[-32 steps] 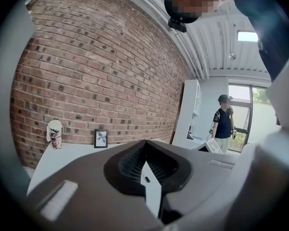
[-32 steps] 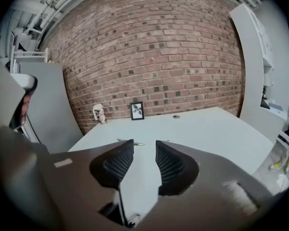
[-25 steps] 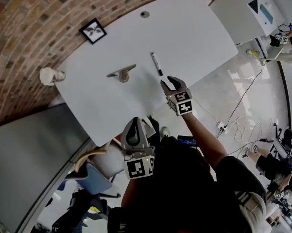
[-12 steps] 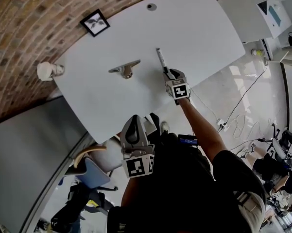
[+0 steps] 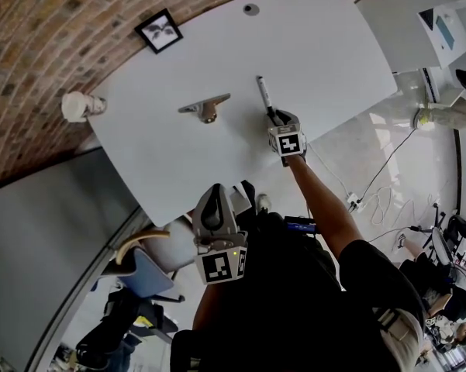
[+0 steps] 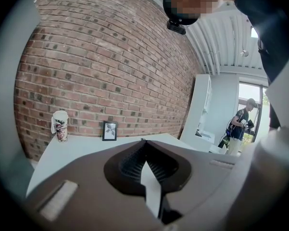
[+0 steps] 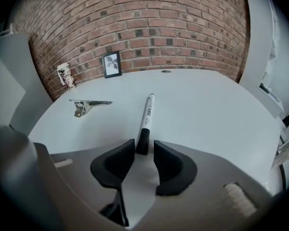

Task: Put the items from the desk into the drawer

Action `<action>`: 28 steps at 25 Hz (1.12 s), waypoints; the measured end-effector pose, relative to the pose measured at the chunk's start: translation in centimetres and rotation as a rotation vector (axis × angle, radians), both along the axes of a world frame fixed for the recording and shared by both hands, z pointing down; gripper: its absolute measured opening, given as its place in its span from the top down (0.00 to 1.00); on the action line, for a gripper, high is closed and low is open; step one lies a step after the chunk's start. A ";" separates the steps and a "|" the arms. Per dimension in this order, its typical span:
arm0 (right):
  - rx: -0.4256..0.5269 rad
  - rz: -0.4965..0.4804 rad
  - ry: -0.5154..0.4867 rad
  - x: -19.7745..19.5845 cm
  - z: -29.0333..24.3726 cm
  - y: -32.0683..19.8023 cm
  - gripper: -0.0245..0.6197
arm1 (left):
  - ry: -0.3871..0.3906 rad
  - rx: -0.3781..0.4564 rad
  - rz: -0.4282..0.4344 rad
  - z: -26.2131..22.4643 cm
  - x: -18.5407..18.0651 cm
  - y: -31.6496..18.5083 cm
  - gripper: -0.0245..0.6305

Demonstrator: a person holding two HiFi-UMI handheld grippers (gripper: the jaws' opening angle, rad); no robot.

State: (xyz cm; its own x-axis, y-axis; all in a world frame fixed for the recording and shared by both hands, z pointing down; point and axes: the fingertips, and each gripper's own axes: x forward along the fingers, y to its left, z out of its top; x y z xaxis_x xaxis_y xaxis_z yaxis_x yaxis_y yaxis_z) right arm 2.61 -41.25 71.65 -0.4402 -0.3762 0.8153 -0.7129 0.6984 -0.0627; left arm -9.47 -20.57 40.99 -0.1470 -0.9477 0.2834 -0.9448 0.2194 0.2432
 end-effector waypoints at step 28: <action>0.104 -0.053 -0.197 5.0 -9.0 9.0 0.85 | -0.101 0.130 -0.068 -5.6 7.0 10.2 0.94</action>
State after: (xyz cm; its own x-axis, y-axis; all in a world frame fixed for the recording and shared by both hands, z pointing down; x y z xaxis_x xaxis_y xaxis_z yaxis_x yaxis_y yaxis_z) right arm 7.58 -32.23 62.64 -0.6084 -0.4261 0.6695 -0.6561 0.7447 -0.1223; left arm -2.44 -10.39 35.43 -0.2334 -0.9624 0.1393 -0.9499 0.2562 0.1788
